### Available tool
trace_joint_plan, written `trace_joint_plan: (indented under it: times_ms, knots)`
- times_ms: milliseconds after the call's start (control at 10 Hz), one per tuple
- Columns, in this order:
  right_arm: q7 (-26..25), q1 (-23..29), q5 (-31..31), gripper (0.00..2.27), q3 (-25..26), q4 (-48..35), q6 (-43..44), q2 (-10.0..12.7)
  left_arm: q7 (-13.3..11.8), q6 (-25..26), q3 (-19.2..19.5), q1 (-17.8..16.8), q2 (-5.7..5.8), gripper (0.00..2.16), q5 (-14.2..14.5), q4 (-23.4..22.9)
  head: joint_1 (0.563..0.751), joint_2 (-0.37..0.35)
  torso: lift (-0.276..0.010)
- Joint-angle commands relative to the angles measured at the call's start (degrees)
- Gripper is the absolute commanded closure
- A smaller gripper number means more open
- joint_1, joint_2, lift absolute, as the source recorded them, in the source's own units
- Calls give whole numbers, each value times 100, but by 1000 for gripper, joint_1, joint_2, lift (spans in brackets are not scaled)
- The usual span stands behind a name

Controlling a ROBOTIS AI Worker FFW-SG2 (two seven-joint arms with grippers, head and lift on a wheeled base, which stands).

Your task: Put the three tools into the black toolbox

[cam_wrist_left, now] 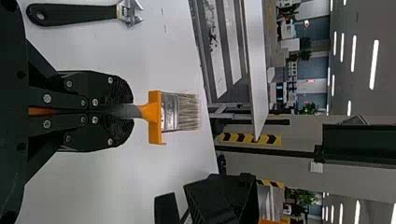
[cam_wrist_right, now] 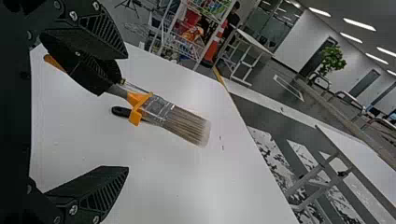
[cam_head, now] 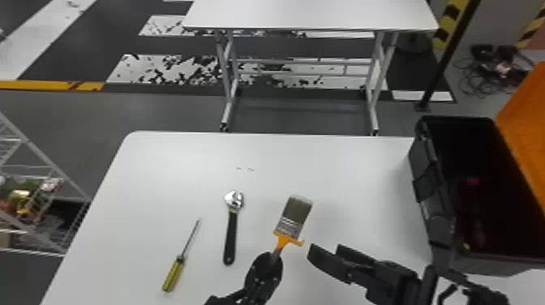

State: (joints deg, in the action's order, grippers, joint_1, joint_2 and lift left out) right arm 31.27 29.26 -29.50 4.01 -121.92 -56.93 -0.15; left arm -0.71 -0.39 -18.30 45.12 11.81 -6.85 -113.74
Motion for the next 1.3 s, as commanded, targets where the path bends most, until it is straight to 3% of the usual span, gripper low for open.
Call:
trace_joint_plan:
  times_ms: [0, 400, 700, 800, 900, 1000, 1200]
  knots:
    - [54, -149, -3, 164, -59, 388, 107, 20, 27, 0, -192, -12, 58, 2142, -45, -8, 695, 47, -51]
    - [177, -712, 50, 164, -138, 1461, 423, 20, 300, 18, -482, -21, 216, 2138, -194, 1, 695, 5, -51]
    - [134, -1046, 67, 167, -191, 1663, 441, 20, 300, 211, -596, -83, 287, 2138, -133, 72, 695, 12, -51]
    - [186, -1046, 67, 572, -173, 1654, 476, 20, 300, 281, -623, -162, 287, 2138, -124, 133, 695, 9, -51]
    - [230, -1028, 67, 1986, -155, 1619, 494, 20, 300, 334, -649, -206, 278, 2138, -106, 168, 695, 2, -51]
    - [151, -905, 278, 2243, -199, 1355, 511, 20, 300, 369, -693, -258, 251, 2138, -106, 212, 695, -4, -51]
    - [151, -799, 269, 2243, -182, 1074, 494, 20, 317, 387, -754, -294, 243, 2138, -124, 221, 695, -21, -51]
